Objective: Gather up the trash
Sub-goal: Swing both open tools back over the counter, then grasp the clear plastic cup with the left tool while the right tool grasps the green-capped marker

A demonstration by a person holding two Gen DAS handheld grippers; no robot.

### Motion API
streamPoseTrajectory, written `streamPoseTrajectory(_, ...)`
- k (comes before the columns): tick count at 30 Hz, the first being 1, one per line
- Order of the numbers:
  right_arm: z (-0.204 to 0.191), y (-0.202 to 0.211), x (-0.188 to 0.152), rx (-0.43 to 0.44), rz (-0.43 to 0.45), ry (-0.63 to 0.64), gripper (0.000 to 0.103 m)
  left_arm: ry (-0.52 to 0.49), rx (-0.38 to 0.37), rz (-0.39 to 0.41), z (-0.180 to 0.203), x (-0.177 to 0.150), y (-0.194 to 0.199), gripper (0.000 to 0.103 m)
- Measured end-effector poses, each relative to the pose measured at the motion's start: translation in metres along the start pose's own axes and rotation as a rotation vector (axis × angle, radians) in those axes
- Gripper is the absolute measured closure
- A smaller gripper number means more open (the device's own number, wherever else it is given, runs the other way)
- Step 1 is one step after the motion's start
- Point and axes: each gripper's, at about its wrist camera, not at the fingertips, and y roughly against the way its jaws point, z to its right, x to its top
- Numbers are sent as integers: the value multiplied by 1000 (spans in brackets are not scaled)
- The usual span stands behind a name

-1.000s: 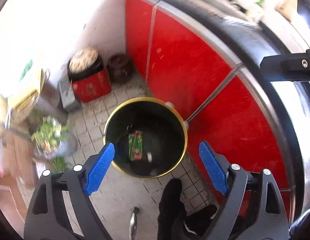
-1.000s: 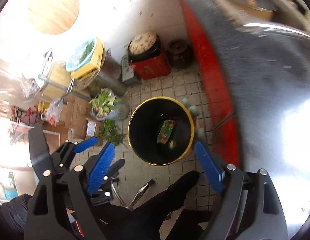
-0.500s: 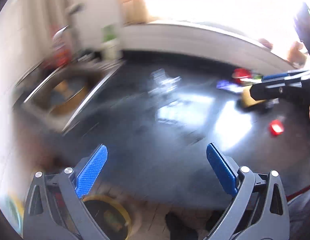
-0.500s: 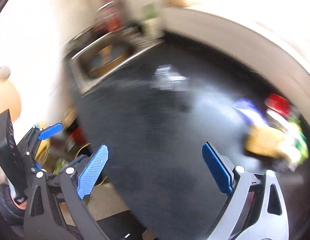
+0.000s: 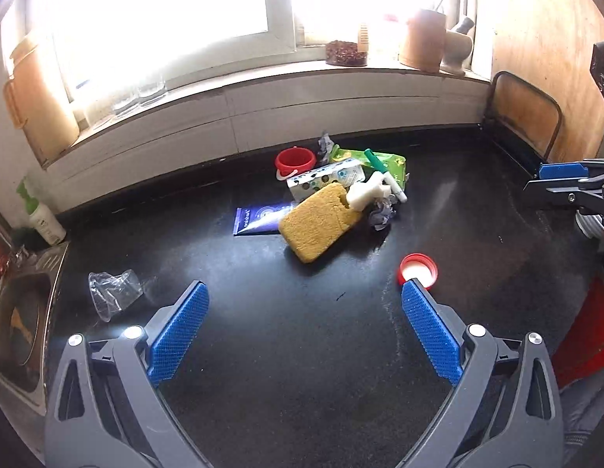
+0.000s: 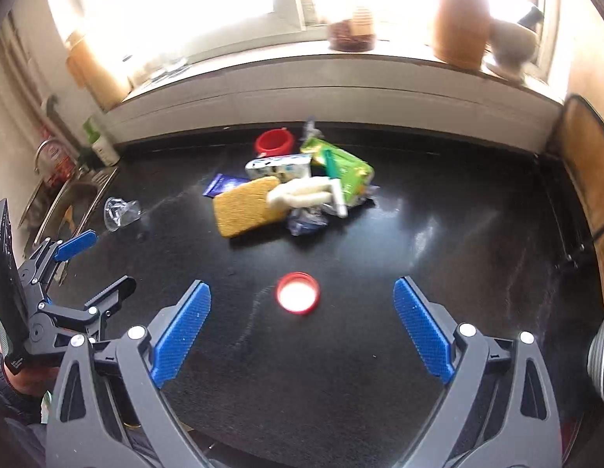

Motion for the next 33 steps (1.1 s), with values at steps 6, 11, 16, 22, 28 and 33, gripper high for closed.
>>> streamPoseTrajectory(6, 11, -4, 4, 6, 3, -2, 11, 18, 24, -17, 0, 2, -5, 7)
streamPoseTrajectory(11, 5, -18, 14, 31, -5, 30, 12, 81, 94, -43, -25, -8, -6, 7)
streamPoseTrajectory(16, 1, -38, 27, 43, -21, 57, 20, 156, 191, -86, -71, -21, -17, 7)
streamPoseTrajectory(22, 2, -80, 47, 17, -49, 80, 31, 258, 261, -115, -129, -29, -36, 7)
streamPoseTrajectory(28, 11, -135, 75, -14, -93, 56, 46, 346, 308, -154, -186, -34, -69, 7)
streamPoseTrajectory(33, 18, -177, 96, -37, -145, 35, 56, 406, 326, -184, -227, -32, -100, 7)
